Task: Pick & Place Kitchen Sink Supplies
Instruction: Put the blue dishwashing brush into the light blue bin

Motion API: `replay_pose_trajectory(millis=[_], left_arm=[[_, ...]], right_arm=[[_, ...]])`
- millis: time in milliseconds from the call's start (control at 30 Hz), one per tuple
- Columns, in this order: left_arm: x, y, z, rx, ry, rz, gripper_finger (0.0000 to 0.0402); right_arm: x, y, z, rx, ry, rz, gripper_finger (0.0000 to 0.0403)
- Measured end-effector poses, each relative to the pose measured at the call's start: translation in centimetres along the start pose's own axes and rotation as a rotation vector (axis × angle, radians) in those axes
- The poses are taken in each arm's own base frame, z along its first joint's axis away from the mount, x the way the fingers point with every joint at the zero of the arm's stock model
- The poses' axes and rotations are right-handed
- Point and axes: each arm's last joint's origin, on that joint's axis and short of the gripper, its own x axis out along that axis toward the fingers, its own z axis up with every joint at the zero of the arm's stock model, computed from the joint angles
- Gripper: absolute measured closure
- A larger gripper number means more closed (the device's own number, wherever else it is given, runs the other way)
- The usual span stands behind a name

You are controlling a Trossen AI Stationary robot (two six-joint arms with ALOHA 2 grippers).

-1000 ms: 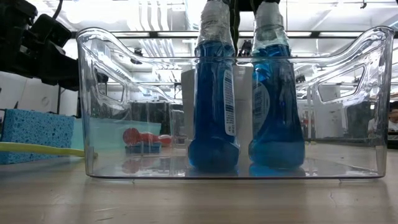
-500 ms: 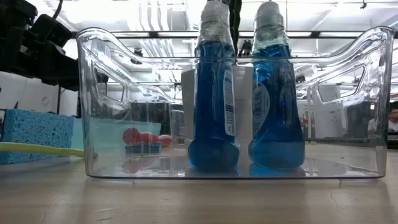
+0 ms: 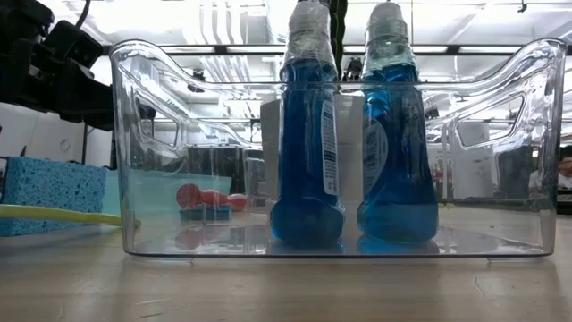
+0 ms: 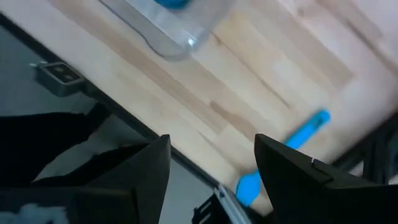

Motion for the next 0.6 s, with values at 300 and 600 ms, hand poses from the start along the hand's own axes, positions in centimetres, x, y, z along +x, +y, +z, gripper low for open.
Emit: replay_pose_trajectory(millis=[300, 600], left_arm=[[0.0, 0.0, 0.0, 0.0, 0.0, 0.0, 0.0184], [0.0, 0.0, 0.0, 0.0, 0.0, 0.0, 0.0184]], right_arm=[[2.9, -1.3, -4.1, 0.21, 0.101, -0.15, 0.0175], [7.0, -1.5, -7.4, 0.424, 0.157, -0.145, 0.0175]])
